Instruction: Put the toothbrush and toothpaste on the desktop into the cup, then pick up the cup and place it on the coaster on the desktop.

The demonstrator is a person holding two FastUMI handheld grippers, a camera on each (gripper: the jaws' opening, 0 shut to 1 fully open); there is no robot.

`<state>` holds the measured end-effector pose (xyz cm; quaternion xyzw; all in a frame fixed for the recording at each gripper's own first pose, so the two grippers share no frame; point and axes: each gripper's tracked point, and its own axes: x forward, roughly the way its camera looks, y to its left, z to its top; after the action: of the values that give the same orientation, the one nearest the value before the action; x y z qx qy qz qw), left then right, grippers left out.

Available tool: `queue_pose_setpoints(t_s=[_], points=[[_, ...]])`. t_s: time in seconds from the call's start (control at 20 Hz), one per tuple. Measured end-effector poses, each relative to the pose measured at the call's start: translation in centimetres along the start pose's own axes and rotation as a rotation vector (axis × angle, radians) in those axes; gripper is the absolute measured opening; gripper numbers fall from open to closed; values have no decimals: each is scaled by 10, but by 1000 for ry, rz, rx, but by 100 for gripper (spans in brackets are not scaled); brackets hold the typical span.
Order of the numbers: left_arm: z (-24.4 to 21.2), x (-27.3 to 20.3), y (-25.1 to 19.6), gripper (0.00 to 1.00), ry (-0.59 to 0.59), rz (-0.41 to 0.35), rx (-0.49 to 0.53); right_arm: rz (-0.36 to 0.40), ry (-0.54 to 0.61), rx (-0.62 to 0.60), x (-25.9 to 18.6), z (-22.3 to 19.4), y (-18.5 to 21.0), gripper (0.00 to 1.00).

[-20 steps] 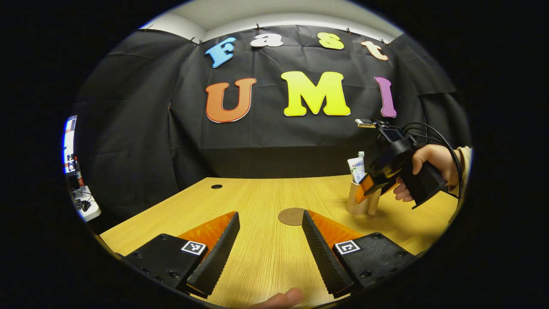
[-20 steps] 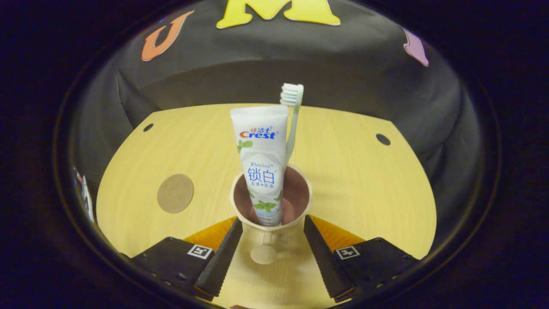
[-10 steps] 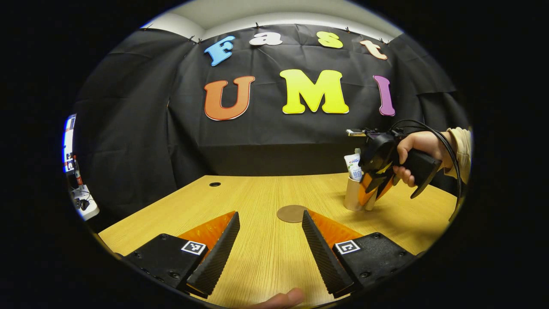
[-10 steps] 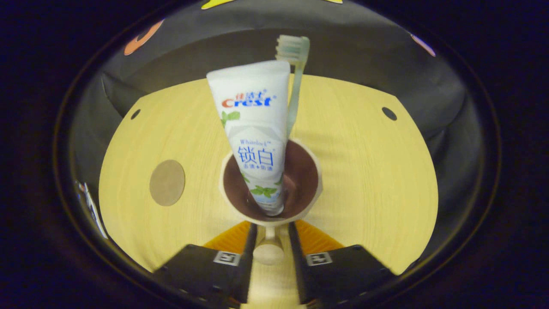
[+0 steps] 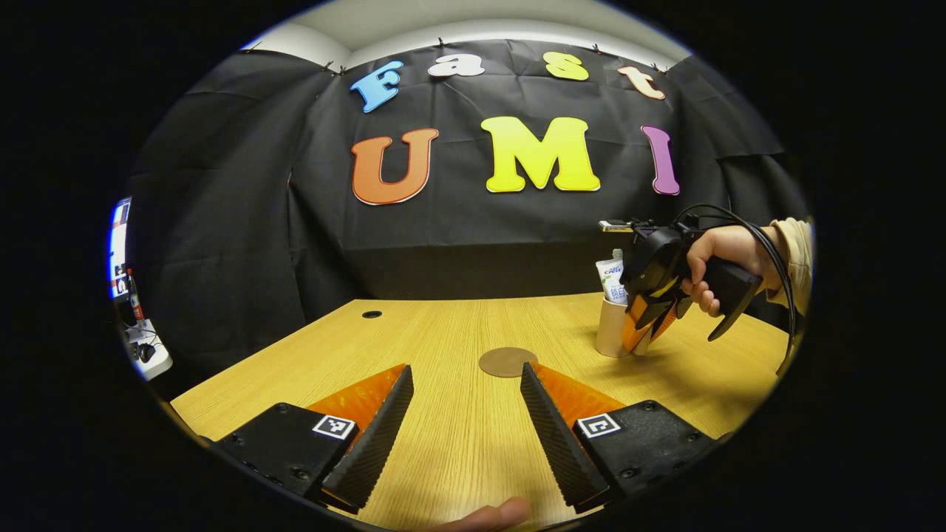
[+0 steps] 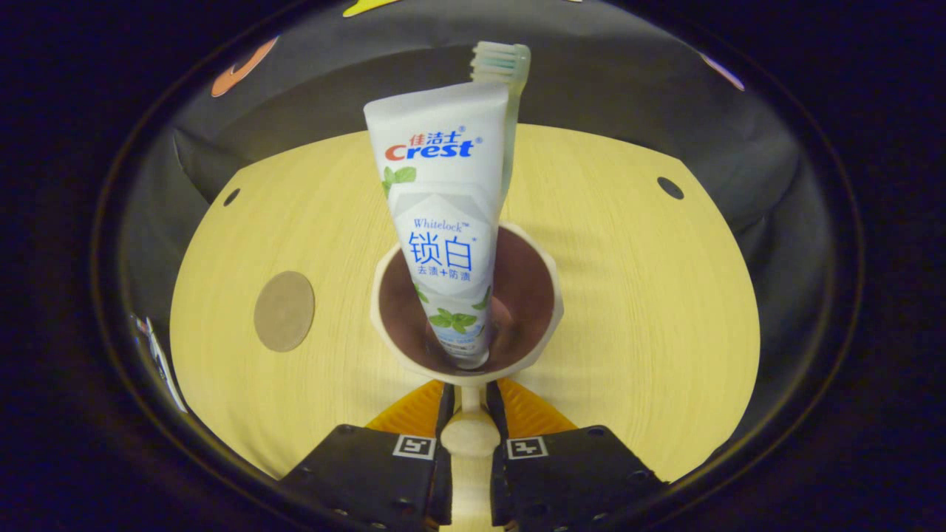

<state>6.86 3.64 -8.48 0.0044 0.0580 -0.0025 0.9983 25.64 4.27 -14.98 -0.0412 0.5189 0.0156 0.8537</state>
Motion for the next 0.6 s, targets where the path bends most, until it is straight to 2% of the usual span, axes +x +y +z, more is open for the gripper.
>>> queue_pose_setpoints(t_s=[0.25, 0.6], points=[[0, -6, 0, 93, -2, -10, -11, 18, -37, -5, 3, 3, 2, 19], [4, -14, 14, 93, -17, -5, -46, 56, -92, -86, 6, 11, 1, 19]])
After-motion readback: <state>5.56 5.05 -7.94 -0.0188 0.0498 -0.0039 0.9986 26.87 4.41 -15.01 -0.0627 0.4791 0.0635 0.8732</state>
